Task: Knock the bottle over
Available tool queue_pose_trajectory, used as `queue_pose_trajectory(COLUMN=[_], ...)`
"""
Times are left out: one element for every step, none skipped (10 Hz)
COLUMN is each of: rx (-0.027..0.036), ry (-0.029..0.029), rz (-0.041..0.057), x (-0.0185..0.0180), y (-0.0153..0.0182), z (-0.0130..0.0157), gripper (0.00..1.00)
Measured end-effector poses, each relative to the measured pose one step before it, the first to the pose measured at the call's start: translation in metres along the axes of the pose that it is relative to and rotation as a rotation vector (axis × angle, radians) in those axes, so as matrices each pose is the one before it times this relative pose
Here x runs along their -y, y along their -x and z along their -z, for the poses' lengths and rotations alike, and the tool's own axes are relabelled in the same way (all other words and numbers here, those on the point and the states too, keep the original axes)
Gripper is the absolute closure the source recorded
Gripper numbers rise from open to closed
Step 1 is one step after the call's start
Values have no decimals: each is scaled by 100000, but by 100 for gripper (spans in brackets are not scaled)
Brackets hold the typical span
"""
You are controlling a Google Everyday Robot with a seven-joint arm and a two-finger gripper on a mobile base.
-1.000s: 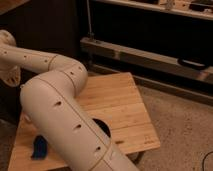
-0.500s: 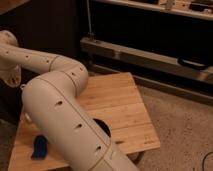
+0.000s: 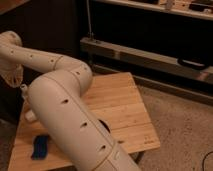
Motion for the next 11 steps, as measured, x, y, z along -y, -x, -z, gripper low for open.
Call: queue_pose_trajectory(rx=[247,152,-294,-1260,-1471,-1425,-1384,-619,-25,-132,8], ry=[5139,6186,4300,6346,2922,2511,2661,1327,487,93,-24], rz=[1952,4117,5321,7389,3873,4117,4833,2427,917,229,-16], x=[-116,102,-7,-727,-276,-310,-590,-147,-31,-72,16], y=[-79,126,236,334,310,269,279,79,52,15,-2], z=[289,482,387,213,252,228,107,114,145,-49,1], gripper=[100,100,100,100,100,100,100,100,100,100,100])
